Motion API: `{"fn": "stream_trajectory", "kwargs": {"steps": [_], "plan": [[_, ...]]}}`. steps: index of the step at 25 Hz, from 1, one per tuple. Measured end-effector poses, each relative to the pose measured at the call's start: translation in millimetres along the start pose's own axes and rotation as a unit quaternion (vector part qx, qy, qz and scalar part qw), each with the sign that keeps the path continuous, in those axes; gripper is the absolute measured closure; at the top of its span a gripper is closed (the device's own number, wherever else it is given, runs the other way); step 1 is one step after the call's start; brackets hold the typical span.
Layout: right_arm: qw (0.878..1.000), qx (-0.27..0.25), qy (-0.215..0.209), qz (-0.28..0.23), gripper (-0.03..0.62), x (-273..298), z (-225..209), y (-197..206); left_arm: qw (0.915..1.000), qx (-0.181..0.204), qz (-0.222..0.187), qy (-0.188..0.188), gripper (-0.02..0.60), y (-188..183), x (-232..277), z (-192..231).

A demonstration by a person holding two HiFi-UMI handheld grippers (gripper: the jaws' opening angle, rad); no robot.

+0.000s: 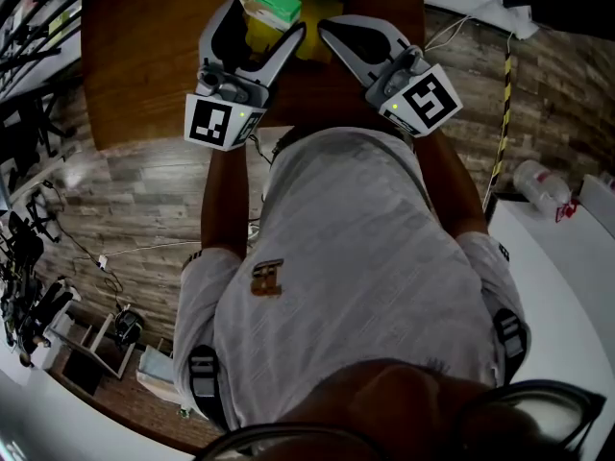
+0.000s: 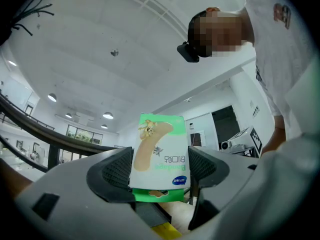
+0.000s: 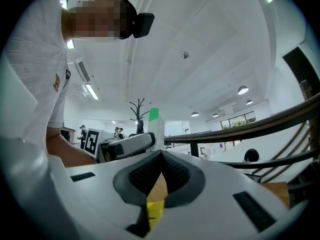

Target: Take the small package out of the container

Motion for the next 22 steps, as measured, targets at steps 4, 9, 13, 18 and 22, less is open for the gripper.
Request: {"fn": "stream_trajectory", "kwargs": {"steps": [4, 9, 13, 18, 22], "plan": [[1.000, -0.003, -0.002, -0.002, 0.563, -0.5, 0.2, -1.3, 0.9999, 0.002, -0.008, -0.005, 0.209, -0.9, -0.1, -1.9], [1.000, -0.004, -0.003, -0.006, 0.563, -1.4, -2.2, -3.0, 0.9999, 0.002, -0.010, -0.007, 0.210, -1.1, 3.4, -3.0], [1.000, -0.004, -0.005, -0.005, 0.563, -4.4, -2.1, -3.3, 0.9999, 0.005, -0.012, -0.009, 0.210, -3.9, 4.3, -4.6], [1.000, -0.001, -0.004, -0.023, 0.563, -4.5, 1.8, -6.0, 0.9998, 0.006, -0.014, -0.012, 0.210, -5.6, 1.1, -7.6], [1.000, -0.004, -0.008, -0.008, 0.563, -5.1, 6.1, -1.6, 0.9998, 0.006, -0.014, -0.013, 0.209, -5.5, -3.9, -7.9]]}}
Point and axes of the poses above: the fingertips, and each gripper's own axes: x forward along the fingers, z to its left, y out of its underside, the point moved 9 cm from there along -x, backward along the fingers, and after that the axes turned 5 degrees about y, right-handed, at the moved point
